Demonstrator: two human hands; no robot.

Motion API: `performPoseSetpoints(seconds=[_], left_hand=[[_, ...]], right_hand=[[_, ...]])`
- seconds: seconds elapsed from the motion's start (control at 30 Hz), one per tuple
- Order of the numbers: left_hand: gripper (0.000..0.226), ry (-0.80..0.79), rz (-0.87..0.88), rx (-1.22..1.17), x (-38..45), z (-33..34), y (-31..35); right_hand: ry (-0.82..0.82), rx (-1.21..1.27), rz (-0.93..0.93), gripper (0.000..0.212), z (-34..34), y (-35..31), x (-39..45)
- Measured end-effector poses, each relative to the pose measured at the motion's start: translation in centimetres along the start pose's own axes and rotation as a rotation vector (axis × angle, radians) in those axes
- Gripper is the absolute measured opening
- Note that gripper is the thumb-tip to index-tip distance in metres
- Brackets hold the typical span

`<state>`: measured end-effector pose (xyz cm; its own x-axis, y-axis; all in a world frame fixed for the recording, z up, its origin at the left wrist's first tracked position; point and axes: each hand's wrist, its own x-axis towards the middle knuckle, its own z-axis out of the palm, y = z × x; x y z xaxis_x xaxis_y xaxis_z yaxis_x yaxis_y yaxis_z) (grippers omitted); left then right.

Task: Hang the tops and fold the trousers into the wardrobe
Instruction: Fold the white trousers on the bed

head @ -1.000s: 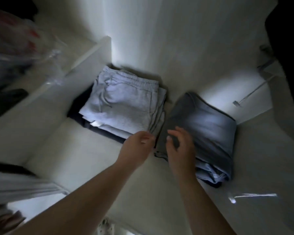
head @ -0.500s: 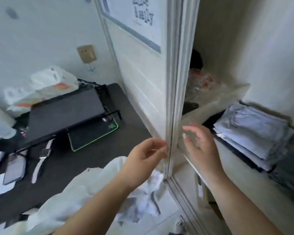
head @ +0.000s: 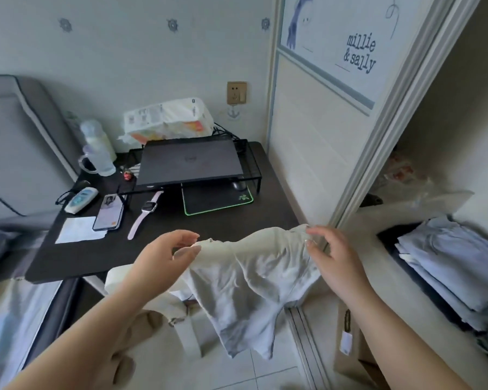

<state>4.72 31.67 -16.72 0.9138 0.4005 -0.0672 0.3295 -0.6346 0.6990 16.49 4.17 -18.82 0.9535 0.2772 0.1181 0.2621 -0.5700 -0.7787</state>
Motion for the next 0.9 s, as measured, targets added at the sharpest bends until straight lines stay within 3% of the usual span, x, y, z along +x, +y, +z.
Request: performPoseSetpoints(seconds=[0.13, 0.23, 0.37, 0.5, 0.63, 0.73, 0.8, 0.9], left_hand=[[0.048, -0.106, -0.126, 0.328, 0.4, 0.7, -0.1], [0.048, -0.148, -0.208, 0.437, 1.1, 1.5, 0.5], [0.018, -0.091, -0.226, 0.249, 1.6, 2.0, 2.0], [0.022, 0.047, -0.199, 0.194, 0.9, 3.5, 3.7], [0.021, 0.222, -0.131, 0.012, -0.2, 4.4, 5.9], [0.018, 0.276, -0.144, -0.210, -1.1, 4.3, 7.3], [0.017, 0.266, -0.192, -0.319, -1.8, 3.8, 7.9], [0.014, 0.245, -0.245, -0.368, -3.0, 2.5, 8.2]], right_hand=[[-0.204, -0.006, 0.259, 0.048, 0.3, 1.1, 1.3], [-0.299, 0.142, 0.397, 0.053, 0.5, 1.8, 2.8], [-0.306, 0.079, 0.301, 0.044, 1.1, 3.3, 4.3], [-0.219, 0.066, 0.278, 0.042, 1.9, 3.6, 4.9], [-0.321, -0.114, 0.244, 0.039, 1.5, 2.6, 6.3], [-0.381, -0.186, 0.071, 0.025, 1.6, 1.2, 6.5], [-0.370, -0.093, -0.069, 0.019, 2.1, -0.2, 6.0], [-0.303, 0.238, -0.168, 0.013, 3.0, -2.8, 4.5]])
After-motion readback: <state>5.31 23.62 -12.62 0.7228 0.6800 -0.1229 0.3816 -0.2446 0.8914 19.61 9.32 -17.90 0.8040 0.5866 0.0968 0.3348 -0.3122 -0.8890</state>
